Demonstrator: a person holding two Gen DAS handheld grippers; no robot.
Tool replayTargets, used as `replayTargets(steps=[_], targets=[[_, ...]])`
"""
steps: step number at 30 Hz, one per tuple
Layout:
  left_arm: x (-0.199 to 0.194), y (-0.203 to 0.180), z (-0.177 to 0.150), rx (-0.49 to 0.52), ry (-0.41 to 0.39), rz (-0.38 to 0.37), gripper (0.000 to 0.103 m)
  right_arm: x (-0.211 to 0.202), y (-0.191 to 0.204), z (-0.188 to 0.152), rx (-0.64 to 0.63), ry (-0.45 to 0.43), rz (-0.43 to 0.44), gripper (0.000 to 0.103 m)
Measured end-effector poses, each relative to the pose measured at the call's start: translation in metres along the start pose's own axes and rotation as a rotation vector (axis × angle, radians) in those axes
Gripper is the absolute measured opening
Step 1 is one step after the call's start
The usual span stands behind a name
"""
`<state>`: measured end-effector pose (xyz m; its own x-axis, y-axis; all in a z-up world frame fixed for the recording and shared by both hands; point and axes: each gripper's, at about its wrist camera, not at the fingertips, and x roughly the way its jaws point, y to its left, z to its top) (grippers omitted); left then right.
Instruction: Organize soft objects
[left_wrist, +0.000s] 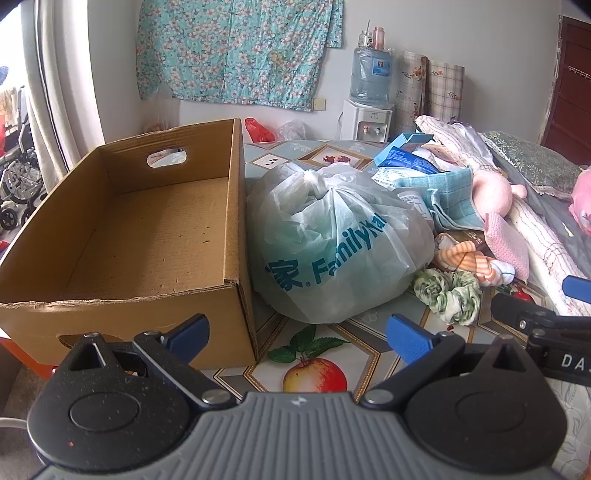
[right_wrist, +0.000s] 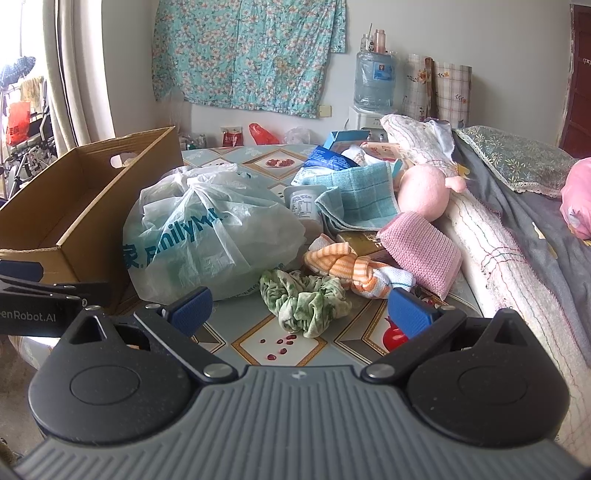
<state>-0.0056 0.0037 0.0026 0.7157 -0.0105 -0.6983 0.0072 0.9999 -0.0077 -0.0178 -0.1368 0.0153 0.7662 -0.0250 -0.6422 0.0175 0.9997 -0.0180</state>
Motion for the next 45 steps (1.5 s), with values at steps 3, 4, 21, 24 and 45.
replayTargets(steps=[3, 4, 21, 24, 45], targets=[[0.0000, 0.0001, 0.0001, 0.000, 0.001, -0.001, 0.103, 0.0003, 0.0004, 0.0001, 0.000, 0.000, -0.001, 0.102], [0.0000, 0.0001, 0.0000, 0.000, 0.001, -0.001, 0.103, 0.0003, 0.0000, -0.0001, -0.001, 0.000, -0.001, 0.102], [-0.0005, 0.0037, 0.0004, -0.007, -0.006, 0.013, 0.103, 0.0038, 0.0038, -0.0007, 0.005, 0.000, 0.007, 0.102], [-0.0003, 0.0061, 0.0000, -0.012, -0.004, 0.013, 0.103, 0.0050, 0.0048, -0.0005, 0.006, 0.005, 0.006, 0.102], [0.0007, 0.0081, 0.0016, -0.022, -0.001, 0.019, 0.103, 0.0068, 0.0064, 0.0005, 0.007, 0.008, 0.003, 0.102]])
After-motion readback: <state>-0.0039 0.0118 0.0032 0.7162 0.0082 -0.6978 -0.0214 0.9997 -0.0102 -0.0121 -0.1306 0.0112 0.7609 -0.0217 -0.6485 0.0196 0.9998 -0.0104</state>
